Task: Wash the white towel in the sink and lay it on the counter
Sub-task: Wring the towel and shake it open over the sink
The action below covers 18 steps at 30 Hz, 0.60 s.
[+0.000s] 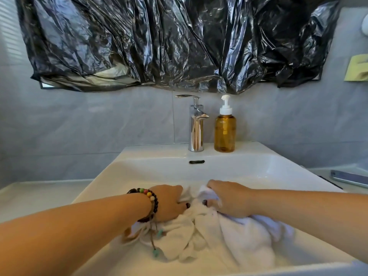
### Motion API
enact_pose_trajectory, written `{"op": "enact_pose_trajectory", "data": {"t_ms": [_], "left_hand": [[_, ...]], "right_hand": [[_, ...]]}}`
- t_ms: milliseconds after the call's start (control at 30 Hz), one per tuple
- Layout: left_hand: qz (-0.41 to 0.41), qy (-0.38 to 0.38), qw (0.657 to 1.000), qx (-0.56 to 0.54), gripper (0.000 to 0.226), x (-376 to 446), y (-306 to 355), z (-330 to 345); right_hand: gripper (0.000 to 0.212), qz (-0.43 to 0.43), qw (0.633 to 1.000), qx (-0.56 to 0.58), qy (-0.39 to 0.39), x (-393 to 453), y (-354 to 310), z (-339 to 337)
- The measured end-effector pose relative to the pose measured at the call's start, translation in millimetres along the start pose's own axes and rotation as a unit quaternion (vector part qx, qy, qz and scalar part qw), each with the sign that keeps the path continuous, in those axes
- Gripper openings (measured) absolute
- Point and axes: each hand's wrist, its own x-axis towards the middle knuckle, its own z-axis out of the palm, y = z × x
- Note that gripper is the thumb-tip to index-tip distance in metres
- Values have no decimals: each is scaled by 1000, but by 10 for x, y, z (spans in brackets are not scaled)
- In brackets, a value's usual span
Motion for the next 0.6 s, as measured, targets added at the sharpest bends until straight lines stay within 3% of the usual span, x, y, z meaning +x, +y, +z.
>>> {"op": "enact_pose_trajectory", "data": {"t_ms": [133,300,400,500,600], "left_hand": [[24,41,995,86,35,102,113,8],[-8,89,994,57,48,175,124,-16],[-30,27,998,-41,49,113,28,-204],[-43,-66,972,-219,39,-6,-225,-441],[-36,-55,975,-210,35,-57,-296,-487]], "right_hand": [[13,12,998,-63,10,261,-4,49],[26,65,995,-48,65,320,-82,15],[25,85,992,-71,56,265,-59,-117],[32,114,987,-83,76,236,61,-419],[33,146,983,-104,46,145,150,-587]]}}
